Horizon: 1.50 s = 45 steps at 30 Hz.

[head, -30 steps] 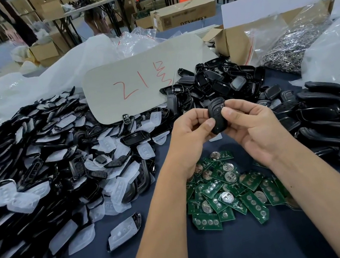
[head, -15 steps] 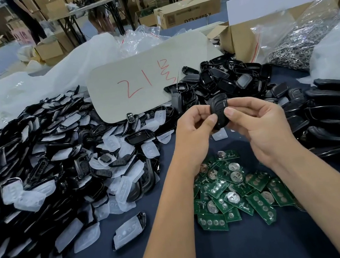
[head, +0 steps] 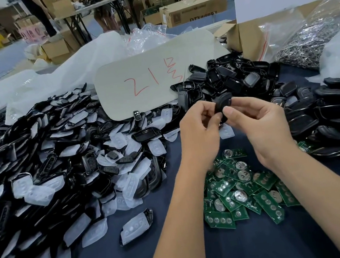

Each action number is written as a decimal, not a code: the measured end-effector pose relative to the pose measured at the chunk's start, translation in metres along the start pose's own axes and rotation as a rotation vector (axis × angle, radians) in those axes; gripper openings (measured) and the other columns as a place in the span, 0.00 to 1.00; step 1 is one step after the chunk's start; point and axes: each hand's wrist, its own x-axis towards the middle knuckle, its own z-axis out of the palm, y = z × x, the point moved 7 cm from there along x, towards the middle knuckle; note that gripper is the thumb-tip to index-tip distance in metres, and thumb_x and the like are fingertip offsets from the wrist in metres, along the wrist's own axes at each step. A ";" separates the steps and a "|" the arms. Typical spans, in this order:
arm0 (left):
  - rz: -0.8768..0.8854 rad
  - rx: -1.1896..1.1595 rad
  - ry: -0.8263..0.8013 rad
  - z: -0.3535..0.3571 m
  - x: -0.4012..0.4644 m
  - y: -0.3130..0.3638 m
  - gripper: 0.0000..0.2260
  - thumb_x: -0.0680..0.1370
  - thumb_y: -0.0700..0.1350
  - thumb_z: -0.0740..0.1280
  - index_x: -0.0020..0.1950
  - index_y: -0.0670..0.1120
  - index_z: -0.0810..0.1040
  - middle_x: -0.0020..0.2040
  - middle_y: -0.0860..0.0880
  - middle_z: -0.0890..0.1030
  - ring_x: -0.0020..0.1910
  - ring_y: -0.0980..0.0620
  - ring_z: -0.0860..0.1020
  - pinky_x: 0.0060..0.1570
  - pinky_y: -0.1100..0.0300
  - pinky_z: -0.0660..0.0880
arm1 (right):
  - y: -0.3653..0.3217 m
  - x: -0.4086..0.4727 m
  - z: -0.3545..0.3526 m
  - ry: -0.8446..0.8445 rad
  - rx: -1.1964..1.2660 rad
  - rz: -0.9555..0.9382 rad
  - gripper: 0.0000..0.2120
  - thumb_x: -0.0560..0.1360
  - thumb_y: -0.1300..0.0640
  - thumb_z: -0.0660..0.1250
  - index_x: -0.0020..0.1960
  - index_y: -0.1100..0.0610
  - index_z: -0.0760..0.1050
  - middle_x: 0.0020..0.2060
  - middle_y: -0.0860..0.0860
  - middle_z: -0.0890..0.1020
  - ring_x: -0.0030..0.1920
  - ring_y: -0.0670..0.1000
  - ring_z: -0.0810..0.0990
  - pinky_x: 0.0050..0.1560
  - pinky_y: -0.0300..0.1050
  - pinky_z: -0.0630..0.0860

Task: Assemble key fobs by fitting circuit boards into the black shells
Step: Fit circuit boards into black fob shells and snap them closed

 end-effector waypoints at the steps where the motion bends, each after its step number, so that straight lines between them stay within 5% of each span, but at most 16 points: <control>1: 0.044 0.041 0.006 0.001 -0.001 0.004 0.06 0.79 0.34 0.69 0.48 0.46 0.80 0.41 0.53 0.81 0.39 0.58 0.77 0.42 0.67 0.73 | 0.000 0.000 0.000 0.012 -0.008 -0.008 0.10 0.73 0.61 0.79 0.51 0.49 0.85 0.46 0.49 0.89 0.49 0.49 0.88 0.50 0.39 0.82; 7: 0.231 0.190 0.003 0.005 -0.006 0.018 0.07 0.76 0.34 0.69 0.47 0.47 0.80 0.44 0.54 0.79 0.43 0.61 0.75 0.43 0.71 0.70 | -0.002 -0.002 0.002 0.020 0.020 -0.042 0.12 0.73 0.63 0.79 0.55 0.54 0.85 0.48 0.52 0.89 0.52 0.52 0.88 0.51 0.40 0.82; 11: 0.254 0.249 -0.036 0.007 -0.005 0.019 0.05 0.76 0.39 0.73 0.49 0.46 0.82 0.46 0.54 0.80 0.48 0.54 0.76 0.48 0.57 0.75 | 0.002 -0.001 0.001 0.025 0.072 0.013 0.11 0.75 0.61 0.77 0.56 0.57 0.84 0.49 0.54 0.89 0.53 0.54 0.88 0.53 0.42 0.83; 22: -0.066 0.591 0.133 -0.030 -0.001 -0.011 0.14 0.81 0.49 0.68 0.66 0.49 0.80 0.60 0.47 0.75 0.64 0.46 0.67 0.68 0.52 0.67 | 0.010 0.007 -0.003 -0.025 0.341 0.174 0.10 0.82 0.63 0.65 0.62 0.62 0.79 0.53 0.57 0.86 0.57 0.56 0.85 0.61 0.49 0.82; 27: -0.195 0.763 0.110 -0.027 -0.007 -0.019 0.18 0.81 0.54 0.70 0.68 0.47 0.75 0.64 0.45 0.70 0.66 0.45 0.63 0.62 0.58 0.63 | 0.007 0.004 0.003 -0.121 0.384 0.200 0.11 0.77 0.60 0.68 0.59 0.61 0.81 0.56 0.58 0.86 0.58 0.55 0.85 0.62 0.48 0.82; 30: -0.201 0.752 0.212 -0.035 -0.009 -0.013 0.16 0.82 0.53 0.68 0.64 0.45 0.75 0.62 0.43 0.72 0.62 0.44 0.68 0.57 0.57 0.65 | 0.005 0.002 0.006 -0.175 0.352 0.194 0.12 0.76 0.58 0.69 0.58 0.59 0.83 0.54 0.55 0.85 0.56 0.53 0.83 0.59 0.47 0.82; 34: -0.261 0.882 0.067 -0.034 -0.004 -0.020 0.15 0.84 0.51 0.66 0.67 0.45 0.75 0.63 0.44 0.78 0.65 0.43 0.74 0.59 0.53 0.72 | 0.008 0.001 0.006 -0.200 0.369 0.225 0.11 0.76 0.57 0.69 0.57 0.56 0.84 0.47 0.52 0.85 0.48 0.49 0.84 0.55 0.44 0.82; 45: -0.243 0.631 -0.002 -0.038 0.006 -0.025 0.05 0.82 0.44 0.70 0.58 0.48 0.80 0.51 0.50 0.81 0.50 0.49 0.80 0.49 0.54 0.76 | 0.005 -0.003 0.009 -0.240 0.408 0.261 0.14 0.76 0.60 0.68 0.60 0.61 0.81 0.51 0.54 0.84 0.50 0.49 0.83 0.53 0.42 0.82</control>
